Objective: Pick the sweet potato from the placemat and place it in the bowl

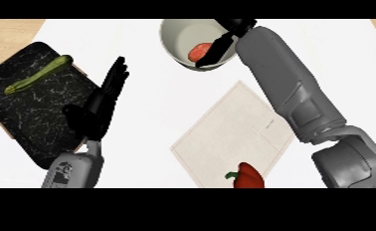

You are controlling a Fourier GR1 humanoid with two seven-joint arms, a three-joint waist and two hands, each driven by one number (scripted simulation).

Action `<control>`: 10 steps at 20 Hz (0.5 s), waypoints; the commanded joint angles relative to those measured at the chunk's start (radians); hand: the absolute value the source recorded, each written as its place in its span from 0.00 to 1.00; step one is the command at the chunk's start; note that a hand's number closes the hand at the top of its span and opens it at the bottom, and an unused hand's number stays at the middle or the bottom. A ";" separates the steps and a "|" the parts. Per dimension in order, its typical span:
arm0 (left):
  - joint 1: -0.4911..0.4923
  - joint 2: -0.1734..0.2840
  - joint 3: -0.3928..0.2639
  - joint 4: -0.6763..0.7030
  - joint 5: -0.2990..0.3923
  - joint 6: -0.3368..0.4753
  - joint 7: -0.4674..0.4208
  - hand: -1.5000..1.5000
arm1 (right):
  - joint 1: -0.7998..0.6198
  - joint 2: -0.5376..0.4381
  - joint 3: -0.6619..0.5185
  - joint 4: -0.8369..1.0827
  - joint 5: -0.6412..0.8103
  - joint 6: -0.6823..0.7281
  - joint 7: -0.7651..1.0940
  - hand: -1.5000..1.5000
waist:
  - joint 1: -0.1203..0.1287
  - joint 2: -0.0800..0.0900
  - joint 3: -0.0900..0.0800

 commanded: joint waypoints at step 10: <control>0.030 0.014 0.011 -0.021 0.020 -0.028 -0.016 0.50 | -0.067 -0.122 -0.217 0.096 -0.192 0.148 0.014 0.00 | -0.002 -0.004 0.000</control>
